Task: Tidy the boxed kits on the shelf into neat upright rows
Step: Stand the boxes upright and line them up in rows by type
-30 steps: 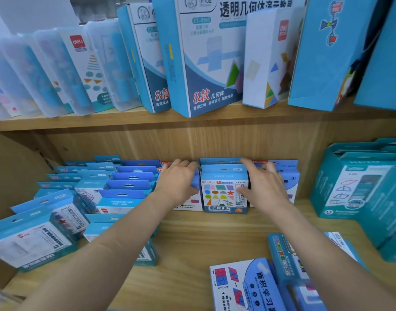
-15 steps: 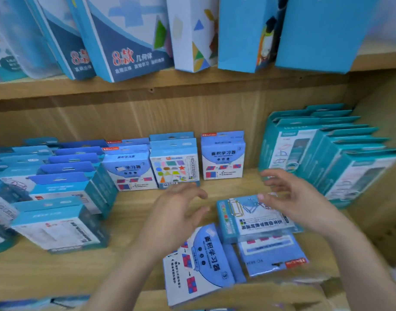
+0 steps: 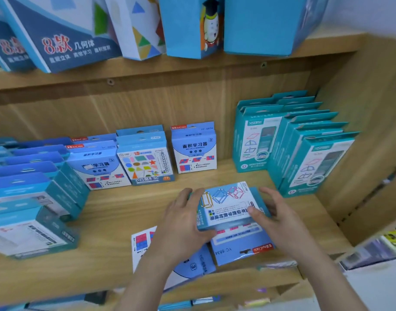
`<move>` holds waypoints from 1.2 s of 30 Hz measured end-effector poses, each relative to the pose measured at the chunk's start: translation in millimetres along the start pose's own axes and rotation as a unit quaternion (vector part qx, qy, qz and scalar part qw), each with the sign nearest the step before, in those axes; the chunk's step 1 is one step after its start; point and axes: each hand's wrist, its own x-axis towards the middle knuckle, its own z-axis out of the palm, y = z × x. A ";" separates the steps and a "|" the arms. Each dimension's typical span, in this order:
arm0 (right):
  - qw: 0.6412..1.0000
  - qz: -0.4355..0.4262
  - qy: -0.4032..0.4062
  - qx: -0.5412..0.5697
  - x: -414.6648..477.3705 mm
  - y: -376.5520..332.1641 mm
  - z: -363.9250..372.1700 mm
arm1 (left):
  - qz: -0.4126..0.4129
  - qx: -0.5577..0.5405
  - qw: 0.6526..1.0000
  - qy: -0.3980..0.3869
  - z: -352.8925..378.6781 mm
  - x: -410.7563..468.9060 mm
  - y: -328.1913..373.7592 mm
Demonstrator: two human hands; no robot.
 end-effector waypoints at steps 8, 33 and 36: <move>0.925 -0.034 0.080 0.370 -1.5 -43.2 -4.0 | 0.002 -0.128 0.979 0.162 -8.5 -14.1 16.6; 0.939 -0.104 -0.175 0.277 -13.7 -117.4 97.2 | -0.146 -0.388 0.872 0.259 -60.0 -104.1 -36.4; 0.949 -0.125 -0.161 0.241 -17.9 -129.6 124.1 | -0.139 -0.192 0.906 0.351 -81.1 -122.2 -74.8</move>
